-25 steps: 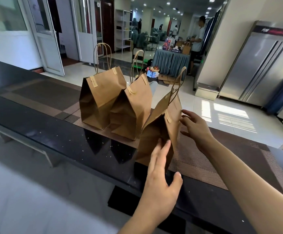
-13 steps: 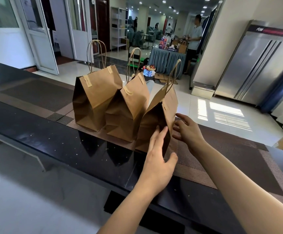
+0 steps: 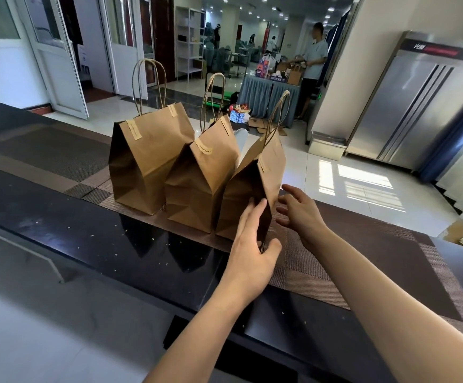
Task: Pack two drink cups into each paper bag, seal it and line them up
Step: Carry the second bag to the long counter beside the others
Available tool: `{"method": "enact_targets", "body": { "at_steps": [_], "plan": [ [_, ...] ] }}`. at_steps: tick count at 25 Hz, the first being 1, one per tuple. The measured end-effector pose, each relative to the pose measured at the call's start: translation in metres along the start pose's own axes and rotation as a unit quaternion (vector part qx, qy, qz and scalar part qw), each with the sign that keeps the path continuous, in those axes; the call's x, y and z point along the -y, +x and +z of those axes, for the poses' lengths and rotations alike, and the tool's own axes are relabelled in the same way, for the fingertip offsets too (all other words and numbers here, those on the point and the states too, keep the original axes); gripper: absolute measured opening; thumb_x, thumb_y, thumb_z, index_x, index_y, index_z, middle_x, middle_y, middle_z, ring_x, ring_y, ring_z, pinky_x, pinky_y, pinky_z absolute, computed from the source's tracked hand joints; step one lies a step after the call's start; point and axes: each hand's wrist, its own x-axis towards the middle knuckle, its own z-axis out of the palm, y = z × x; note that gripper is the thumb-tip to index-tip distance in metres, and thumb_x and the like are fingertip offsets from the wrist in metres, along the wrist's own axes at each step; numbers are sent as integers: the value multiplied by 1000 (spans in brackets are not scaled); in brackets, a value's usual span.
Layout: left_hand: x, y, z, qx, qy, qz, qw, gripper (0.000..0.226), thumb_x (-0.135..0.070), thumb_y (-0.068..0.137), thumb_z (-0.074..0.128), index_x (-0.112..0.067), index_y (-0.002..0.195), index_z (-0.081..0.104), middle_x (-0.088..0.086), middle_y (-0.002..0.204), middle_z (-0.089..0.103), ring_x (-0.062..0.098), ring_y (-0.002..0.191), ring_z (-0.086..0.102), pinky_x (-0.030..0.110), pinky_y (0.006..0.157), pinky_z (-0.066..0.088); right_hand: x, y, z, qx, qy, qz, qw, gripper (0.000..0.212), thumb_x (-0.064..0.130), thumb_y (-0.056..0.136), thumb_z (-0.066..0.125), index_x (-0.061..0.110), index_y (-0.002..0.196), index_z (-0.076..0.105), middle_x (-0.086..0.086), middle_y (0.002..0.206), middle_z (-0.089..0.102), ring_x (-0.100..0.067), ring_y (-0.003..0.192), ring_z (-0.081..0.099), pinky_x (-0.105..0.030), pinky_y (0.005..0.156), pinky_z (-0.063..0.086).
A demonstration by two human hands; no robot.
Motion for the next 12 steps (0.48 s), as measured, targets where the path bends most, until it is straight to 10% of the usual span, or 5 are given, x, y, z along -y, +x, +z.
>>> {"method": "enact_targets", "body": {
  "at_steps": [12],
  "plan": [
    [-26, -52, 14, 23, 5, 3, 1000, 77, -13, 96, 61, -70, 138, 31, -51, 146, 17, -14, 137, 31, 21, 102, 46, 5, -44, -56, -40, -16, -18, 999, 40, 19, 103, 49, 24, 143, 52, -1, 109, 63, -22, 100, 66, -40, 83, 62]
  ]
}}
